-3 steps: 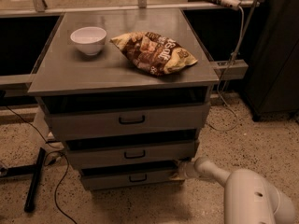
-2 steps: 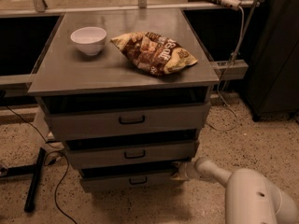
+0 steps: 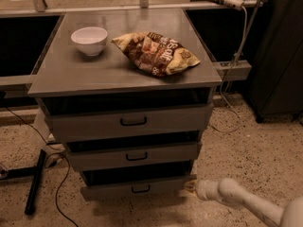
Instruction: Open bottom drawer
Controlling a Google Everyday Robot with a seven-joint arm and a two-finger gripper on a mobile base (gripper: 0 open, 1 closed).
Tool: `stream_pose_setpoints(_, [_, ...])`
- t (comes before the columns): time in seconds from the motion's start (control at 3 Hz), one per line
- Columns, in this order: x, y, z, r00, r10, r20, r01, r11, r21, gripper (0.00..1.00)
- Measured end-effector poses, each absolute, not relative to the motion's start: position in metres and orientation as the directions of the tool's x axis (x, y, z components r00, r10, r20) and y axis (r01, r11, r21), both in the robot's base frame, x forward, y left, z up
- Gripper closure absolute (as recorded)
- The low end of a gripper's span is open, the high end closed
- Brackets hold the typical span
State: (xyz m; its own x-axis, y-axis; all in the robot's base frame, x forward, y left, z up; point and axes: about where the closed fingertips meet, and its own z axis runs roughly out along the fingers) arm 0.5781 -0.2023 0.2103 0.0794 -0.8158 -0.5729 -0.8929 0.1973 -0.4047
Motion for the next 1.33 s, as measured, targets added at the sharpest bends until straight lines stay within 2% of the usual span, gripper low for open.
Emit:
stream_pose_setpoints(0.33, [0.525, -0.211, 0.198, 0.028, -0.799, -0.601, -0.908, 0.232, -0.35, 0.82])
stream_pose_setpoints(1.33, [0.548, -0.193, 0.196, 0.051, -0.819, -0.572, -0.922, 0.181, -0.342, 0.12])
